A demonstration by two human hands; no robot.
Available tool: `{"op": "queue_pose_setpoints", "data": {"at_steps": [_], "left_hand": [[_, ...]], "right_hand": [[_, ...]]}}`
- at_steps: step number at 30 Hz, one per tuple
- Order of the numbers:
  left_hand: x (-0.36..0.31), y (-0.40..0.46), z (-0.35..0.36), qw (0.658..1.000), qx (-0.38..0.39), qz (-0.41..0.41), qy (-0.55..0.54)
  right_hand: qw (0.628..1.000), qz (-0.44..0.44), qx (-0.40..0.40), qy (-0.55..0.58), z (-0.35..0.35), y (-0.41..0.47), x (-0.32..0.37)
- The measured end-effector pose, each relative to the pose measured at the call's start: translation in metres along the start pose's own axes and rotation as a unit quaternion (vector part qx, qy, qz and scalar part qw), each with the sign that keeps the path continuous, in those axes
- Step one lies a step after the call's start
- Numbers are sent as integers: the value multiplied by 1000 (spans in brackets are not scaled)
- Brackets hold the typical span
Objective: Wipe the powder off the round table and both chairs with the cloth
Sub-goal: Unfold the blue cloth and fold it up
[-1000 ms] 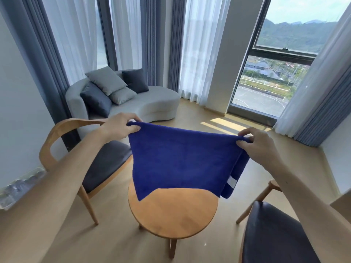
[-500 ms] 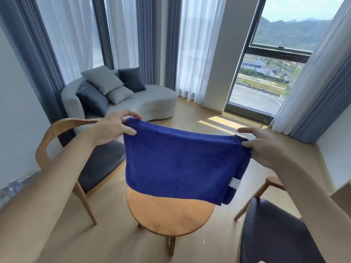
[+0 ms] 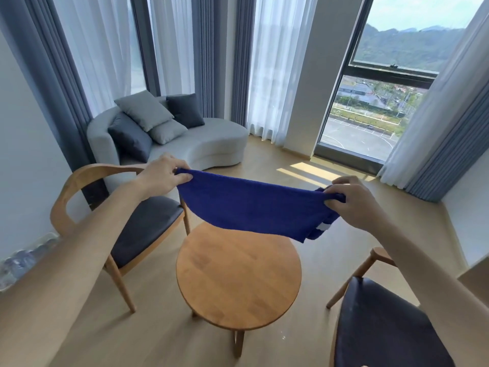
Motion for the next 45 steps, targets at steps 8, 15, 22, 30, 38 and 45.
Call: {"op": "queue_pose_setpoints", "data": {"at_steps": [8, 15, 22, 30, 38, 45], "left_hand": [[10, 2, 1, 999, 7, -31, -13], [20, 3, 21, 997, 30, -65, -36], [12, -5, 59, 982, 35, -175, -54], [-63, -23, 121, 947, 128, -198, -216], [-99, -31, 142, 924, 172, -186, -286], [-105, -27, 137, 900, 217, -182, -333]], "right_hand": [[997, -9, -28, 73, -3, 3, -4], [991, 54, -43, 116, 10, 3, -15], [984, 120, -35, 127, 41, 0, -11], [976, 144, 2, 163, 103, -6, 33], [974, 116, 46, 189, 116, -9, 54], [967, 101, 135, 189, 109, -8, 57]]}}
Point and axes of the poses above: each hand's wrist, its own y-axis towards the middle knuckle, its own z-axis out of the palm, x = y × z, the point moved 5 cm from there along y, towards the middle knuckle, and after that the axes turned 9 degrees about y, right-handed, at the moved point
